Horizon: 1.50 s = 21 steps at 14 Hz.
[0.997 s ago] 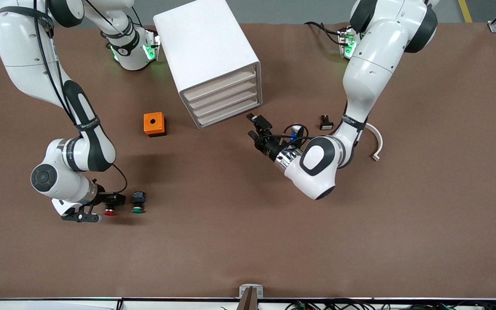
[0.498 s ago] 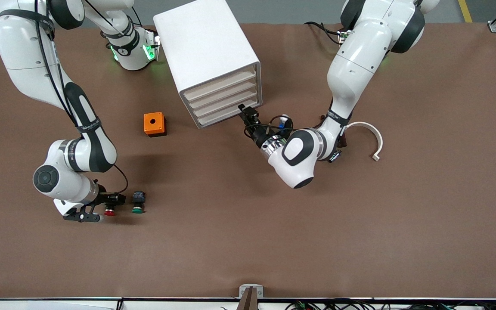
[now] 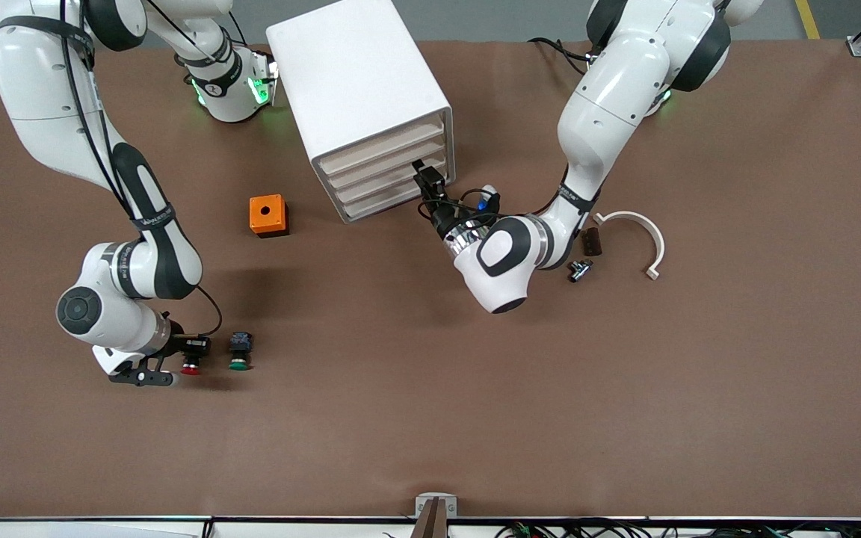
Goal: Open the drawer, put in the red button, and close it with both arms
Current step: 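Pull the drawer out with the left gripper while the right gripper lifts the button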
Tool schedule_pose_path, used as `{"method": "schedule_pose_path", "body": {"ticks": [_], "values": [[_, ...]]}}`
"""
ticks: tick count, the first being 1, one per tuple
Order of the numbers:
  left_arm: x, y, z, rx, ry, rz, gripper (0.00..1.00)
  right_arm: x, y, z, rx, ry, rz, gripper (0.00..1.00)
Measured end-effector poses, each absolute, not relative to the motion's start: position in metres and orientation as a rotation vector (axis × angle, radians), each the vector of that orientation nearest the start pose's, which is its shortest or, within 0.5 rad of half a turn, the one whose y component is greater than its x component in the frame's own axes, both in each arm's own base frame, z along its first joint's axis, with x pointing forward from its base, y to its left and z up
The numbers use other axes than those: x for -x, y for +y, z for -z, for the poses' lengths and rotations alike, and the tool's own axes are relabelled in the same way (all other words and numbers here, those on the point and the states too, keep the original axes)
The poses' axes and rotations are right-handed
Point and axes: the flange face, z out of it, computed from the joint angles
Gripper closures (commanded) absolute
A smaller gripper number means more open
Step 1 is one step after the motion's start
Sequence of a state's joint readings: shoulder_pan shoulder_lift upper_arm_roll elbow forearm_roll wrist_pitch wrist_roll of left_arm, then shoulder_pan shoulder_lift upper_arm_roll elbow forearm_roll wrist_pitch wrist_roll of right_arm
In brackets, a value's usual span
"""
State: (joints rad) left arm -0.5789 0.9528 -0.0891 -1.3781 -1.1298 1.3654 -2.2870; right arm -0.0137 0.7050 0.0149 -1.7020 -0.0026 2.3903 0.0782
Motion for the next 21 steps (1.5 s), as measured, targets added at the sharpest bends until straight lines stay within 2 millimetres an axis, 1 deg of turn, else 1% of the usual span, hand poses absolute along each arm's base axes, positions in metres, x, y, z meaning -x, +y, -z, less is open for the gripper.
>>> {"method": "schedule_pose_path", "body": {"ticks": [1,3,5,7,10,12,15,17,19,21], "values": [[-0.448,-0.486,-0.17,1.033,-1.625,-1.518,0.56,-0.673,0.0,-0.187,3.132,0.133,-0.055,1.0],[-0.436,-0.495,-0.17,1.038,-1.599,-1.514,0.57,-0.675,0.0,-0.207,3.131,0.182,-0.096,1.0],[-0.425,-0.504,-0.17,1.042,-1.573,-1.511,0.61,-0.675,0.0,-0.239,3.128,0.258,-0.121,1.0],[-0.414,-0.509,-0.168,1.041,-1.553,-1.505,0.7,-0.671,0.001,-0.273,3.122,0.355,-0.156,1.0],[-0.403,-0.516,-0.166,1.044,-1.536,-1.491,0.83,-0.66,0.014,-0.32,3.104,0.542,-0.204,1.0],[-0.397,-0.519,-0.164,1.047,-1.528,-1.483,0.9,-0.653,0.034,-0.345,3.092,0.655,-0.216,1.0],[-0.396,-0.518,-0.162,1.041,-1.535,-1.477,0.98,-0.636,0.082,-0.372,3.06,0.818,-0.226,1.0],[-0.398,-0.516,-0.16,1.013,-1.549,-1.457,0.99,-0.617,0.115,-0.377,2.991,0.913,-0.269,1.0],[-0.401,-0.513,-0.16,1.009,-1.554,-1.458,0.99,-0.603,0.134,-0.38,2.944,0.982,-0.302,1.0],[-0.407,-0.508,-0.16,1.001,-1.562,-1.464,0.98,-0.594,0.152,-0.388,2.921,1.053,-0.297,1.0]]}}
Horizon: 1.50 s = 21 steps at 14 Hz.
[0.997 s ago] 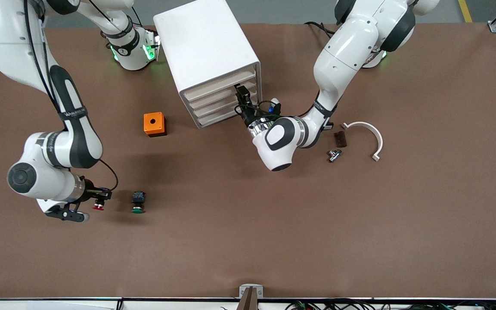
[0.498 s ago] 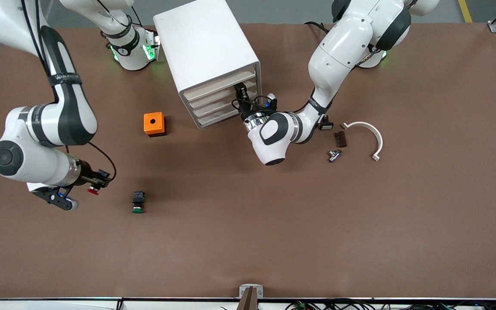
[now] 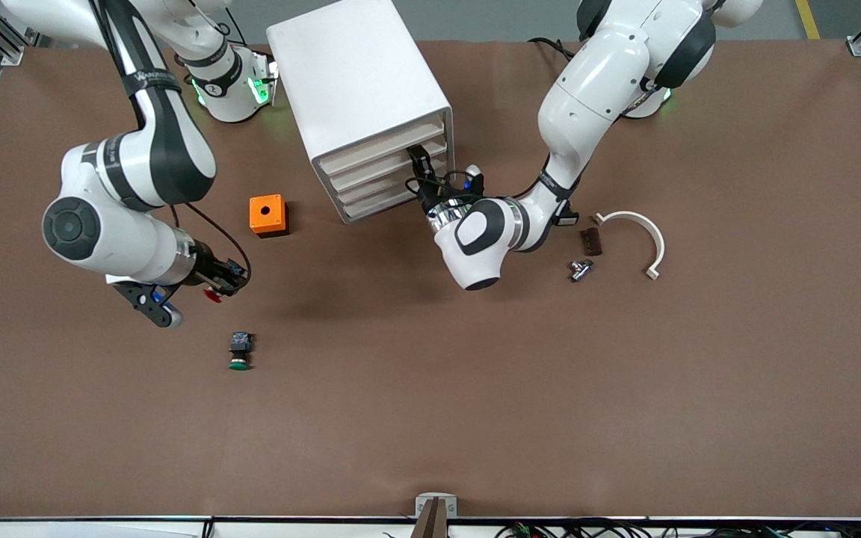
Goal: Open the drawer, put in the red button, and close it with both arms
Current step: 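Pull the drawer out with the left gripper while the right gripper lifts the button, then lower the red button into the open drawer with the right gripper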
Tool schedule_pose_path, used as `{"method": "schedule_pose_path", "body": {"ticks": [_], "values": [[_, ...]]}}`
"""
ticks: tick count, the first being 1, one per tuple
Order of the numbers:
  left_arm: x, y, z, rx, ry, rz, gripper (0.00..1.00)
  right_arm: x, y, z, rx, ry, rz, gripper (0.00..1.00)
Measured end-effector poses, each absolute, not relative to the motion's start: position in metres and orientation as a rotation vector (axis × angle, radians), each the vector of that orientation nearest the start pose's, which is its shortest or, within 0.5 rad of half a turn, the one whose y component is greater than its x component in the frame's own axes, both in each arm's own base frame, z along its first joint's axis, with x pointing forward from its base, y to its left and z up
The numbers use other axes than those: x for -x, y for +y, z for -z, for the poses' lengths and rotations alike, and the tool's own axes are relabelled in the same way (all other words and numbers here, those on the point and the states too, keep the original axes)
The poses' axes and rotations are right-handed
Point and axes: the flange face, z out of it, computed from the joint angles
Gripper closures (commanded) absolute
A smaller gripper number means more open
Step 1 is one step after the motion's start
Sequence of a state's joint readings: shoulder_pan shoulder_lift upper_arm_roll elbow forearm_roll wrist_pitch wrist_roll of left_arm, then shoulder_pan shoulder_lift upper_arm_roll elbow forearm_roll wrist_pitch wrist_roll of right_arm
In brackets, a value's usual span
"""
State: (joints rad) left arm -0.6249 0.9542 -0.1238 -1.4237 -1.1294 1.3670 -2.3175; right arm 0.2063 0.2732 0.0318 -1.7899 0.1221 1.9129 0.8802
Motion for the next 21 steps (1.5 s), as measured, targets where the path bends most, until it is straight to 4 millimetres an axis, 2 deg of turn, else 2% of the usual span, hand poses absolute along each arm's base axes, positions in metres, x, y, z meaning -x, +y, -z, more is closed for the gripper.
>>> {"method": "schedule_pose_path", "body": {"ticks": [2,5,7,14,21], "values": [[-0.417,-0.5,-0.16,0.989,-1.575,-1.478,0.98,-0.583,0.182,-0.395,2.902,1.126,-0.295,1.0],[-0.438,-0.483,-0.161,0.965,-1.604,-1.506,0.97,-0.555,0.245,-0.398,2.886,1.233,-0.3,1.0],[-0.452,-0.47,-0.161,0.947,-1.625,-1.525,0.97,-0.537,0.278,-0.398,2.881,1.281,-0.3,1.0],[-0.503,-0.421,-0.164,0.882,-1.718,-1.599,0.95,-0.486,0.359,-0.407,2.822,1.414,-0.252,1.0],[-0.528,-0.395,-0.166,0.849,-1.772,-1.637,0.92,-0.441,0.428,-0.404,2.698,1.5,-0.173,1.0]]}}
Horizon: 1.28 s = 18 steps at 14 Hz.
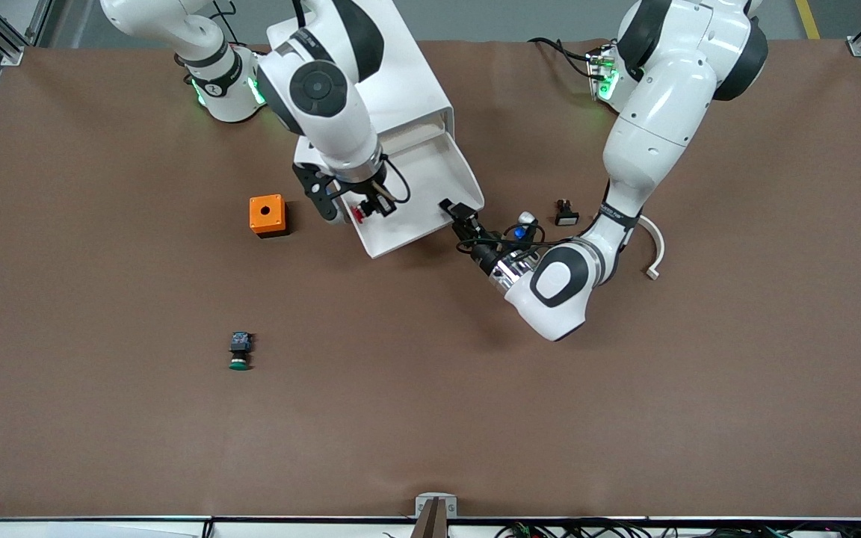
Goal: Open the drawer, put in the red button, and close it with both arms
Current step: 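Lower the red button into the open drawer with the right gripper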
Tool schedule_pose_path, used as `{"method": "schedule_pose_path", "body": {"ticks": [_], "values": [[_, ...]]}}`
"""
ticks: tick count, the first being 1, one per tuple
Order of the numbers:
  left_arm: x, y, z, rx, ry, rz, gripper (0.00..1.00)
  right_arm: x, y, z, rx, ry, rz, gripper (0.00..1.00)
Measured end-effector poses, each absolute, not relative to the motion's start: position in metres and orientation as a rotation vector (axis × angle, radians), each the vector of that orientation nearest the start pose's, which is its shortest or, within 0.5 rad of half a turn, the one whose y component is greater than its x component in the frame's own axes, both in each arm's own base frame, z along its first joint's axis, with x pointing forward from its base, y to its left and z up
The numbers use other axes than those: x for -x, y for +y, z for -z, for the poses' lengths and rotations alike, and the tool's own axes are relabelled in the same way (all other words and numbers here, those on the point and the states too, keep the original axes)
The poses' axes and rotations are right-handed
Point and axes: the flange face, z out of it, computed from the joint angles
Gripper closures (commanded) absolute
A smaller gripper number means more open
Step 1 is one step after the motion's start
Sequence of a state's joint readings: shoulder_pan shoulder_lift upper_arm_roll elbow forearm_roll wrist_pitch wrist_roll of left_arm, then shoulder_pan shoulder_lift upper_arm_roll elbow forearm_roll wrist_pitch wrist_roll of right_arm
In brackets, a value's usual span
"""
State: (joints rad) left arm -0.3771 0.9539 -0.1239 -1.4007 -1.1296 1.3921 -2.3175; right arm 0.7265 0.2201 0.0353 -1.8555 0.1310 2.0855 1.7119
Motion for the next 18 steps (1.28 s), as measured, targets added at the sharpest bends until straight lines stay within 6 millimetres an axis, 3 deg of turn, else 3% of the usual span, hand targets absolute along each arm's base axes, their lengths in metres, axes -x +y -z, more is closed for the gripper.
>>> {"method": "schedule_pose_path", "body": {"ticks": [2,4,5,7,10,16,17,18], "values": [[-0.536,-0.39,-0.166,0.843,-1.801,-1.645,0.84,-0.43,0.445,-0.396,2.673,1.516,-0.164,1.0],[-0.542,-0.385,-0.166,0.837,-1.828,-1.651,0.68,-0.422,0.459,-0.385,2.655,1.529,-0.159,1.0],[-0.545,-0.383,-0.165,0.837,-1.838,-1.654,0.51,-0.418,0.466,-0.38,2.649,1.533,-0.157,1.0],[-0.546,-0.382,-0.165,0.868,-1.844,-1.673,0.28,-0.41,0.477,-0.373,2.642,1.54,-0.157,1.0],[-0.548,-0.383,-0.167,0.991,-1.831,-1.739,0.01,-0.4,0.493,-0.364,2.636,1.557,-0.157,1.0],[-0.576,-0.38,-0.199,1.251,-1.834,-1.863,0.0,-0.391,0.517,-0.346,2.604,1.607,-0.142,0.97],[-0.582,-0.375,-0.203,1.299,-1.834,-1.888,0.01,-0.392,0.518,-0.346,2.6,1.611,-0.142,0.85],[-0.587,-0.371,-0.206,1.347,-1.833,-1.913,0.01,-0.394,0.52,-0.346,2.595,1.612,-0.142,0.43]]}}
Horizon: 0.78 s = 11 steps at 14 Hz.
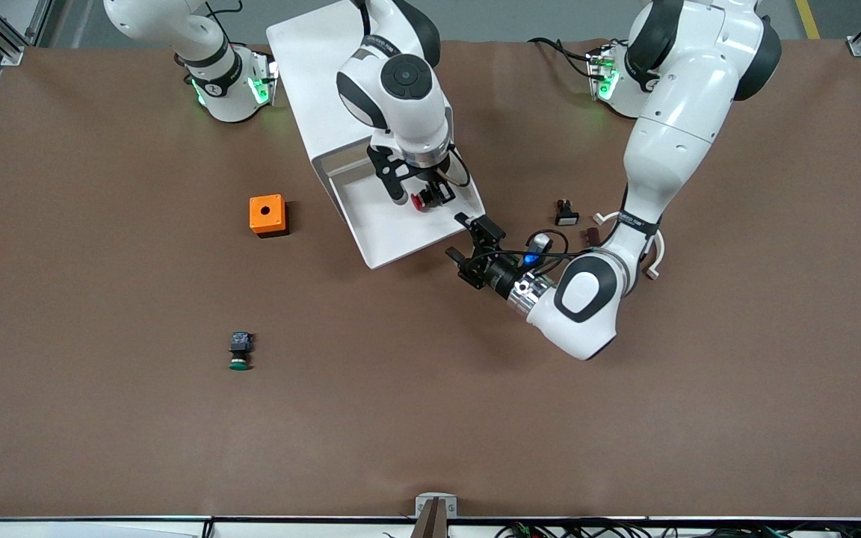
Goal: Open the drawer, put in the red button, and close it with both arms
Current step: 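Lower the red button into the open drawer with the right gripper, then open the right gripper and lift it away from the drawer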
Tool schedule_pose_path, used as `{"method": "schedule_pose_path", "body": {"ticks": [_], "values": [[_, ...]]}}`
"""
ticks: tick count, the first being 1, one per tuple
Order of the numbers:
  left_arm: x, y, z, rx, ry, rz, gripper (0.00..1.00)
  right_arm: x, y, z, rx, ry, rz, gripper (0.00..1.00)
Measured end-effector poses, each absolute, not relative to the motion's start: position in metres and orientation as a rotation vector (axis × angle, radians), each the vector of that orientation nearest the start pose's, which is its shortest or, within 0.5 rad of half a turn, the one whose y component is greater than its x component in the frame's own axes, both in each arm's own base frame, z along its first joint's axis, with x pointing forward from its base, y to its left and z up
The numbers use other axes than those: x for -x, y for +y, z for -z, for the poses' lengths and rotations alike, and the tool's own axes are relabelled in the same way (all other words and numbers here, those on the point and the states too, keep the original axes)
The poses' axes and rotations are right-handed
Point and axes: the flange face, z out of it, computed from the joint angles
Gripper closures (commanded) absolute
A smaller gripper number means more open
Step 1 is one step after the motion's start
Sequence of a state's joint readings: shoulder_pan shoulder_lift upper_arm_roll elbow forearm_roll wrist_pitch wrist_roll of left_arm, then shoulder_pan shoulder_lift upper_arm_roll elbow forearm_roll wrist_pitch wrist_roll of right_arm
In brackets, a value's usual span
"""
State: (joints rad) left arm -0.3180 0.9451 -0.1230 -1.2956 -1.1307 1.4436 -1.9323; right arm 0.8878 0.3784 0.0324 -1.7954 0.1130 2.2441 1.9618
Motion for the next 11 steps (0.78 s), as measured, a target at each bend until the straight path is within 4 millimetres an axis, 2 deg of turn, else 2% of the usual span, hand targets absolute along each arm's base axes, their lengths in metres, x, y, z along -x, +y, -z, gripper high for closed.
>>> {"method": "schedule_pose_path", "body": {"ticks": [1,2,7,9,11], "values": [[-0.593,-0.366,-0.21,-1.52,1.994,2.105,0.01,-0.395,0.521,-0.347,2.591,1.612,-0.141,0.04],[-0.599,-0.362,-0.215,-1.545,1.941,2.071,0.01,-0.396,0.522,-0.348,2.589,1.611,-0.141,0.0],[-0.622,-0.35,-0.236,-1.714,1.619,1.869,0.01,-0.408,0.52,-0.355,2.62,1.57,-0.094,0.0],[-0.631,-0.342,-0.24,-1.772,1.519,1.78,0.01,-0.426,0.51,-0.369,2.679,1.52,-0.092,0.0],[-0.634,-0.338,-0.243,-1.85,1.423,1.698,0.01,-0.456,0.487,-0.388,2.749,1.456,-0.103,0.0]]}}
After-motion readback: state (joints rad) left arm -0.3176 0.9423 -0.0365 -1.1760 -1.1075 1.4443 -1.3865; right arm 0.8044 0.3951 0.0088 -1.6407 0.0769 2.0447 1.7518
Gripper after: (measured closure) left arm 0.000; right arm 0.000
